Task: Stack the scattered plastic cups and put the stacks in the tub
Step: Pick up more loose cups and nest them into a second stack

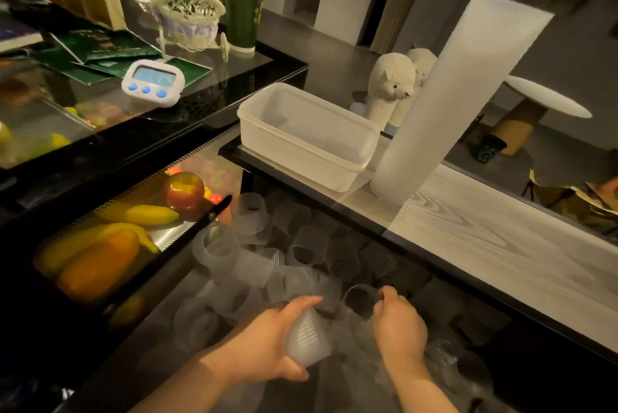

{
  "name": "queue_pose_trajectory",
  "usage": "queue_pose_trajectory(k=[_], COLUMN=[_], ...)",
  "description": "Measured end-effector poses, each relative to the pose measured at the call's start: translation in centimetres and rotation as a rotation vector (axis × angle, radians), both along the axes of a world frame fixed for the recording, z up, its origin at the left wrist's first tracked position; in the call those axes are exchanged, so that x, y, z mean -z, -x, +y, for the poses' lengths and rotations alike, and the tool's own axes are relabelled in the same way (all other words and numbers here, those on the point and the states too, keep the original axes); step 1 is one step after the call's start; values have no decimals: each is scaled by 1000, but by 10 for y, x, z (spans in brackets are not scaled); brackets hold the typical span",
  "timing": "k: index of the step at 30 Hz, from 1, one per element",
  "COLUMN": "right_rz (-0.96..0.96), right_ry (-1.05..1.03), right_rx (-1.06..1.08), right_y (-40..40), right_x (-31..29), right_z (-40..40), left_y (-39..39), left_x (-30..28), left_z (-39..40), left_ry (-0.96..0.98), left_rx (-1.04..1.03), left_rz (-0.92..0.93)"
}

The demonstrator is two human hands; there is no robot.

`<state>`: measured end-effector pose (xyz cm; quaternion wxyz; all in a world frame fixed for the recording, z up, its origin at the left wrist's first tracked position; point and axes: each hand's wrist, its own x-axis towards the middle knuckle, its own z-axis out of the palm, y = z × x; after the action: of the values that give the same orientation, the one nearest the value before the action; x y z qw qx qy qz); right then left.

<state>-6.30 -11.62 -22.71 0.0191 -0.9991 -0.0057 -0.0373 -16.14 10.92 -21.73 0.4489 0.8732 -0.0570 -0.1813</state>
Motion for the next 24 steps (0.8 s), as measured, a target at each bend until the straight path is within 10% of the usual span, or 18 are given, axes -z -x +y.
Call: queue_pose_trajectory(k=[4, 9, 18, 24], right_rz=[-18, 427, 517, 476], right_ry=[-388, -1140, -783, -551], right_rx=[139, 38, -271, -91], right_y=[7, 32, 61, 47], right_x=[-25, -43, -33, 6], right_z=[-4, 6, 14, 20], left_y=[3, 5, 24, 36], left_x=[-4, -19, -30, -22], left_z=[-1, -6, -13, 8], left_ry=[-3, -6, -54, -98], left_rx=[-8, 2, -1, -170], left_rz=[8, -26, -10, -39])
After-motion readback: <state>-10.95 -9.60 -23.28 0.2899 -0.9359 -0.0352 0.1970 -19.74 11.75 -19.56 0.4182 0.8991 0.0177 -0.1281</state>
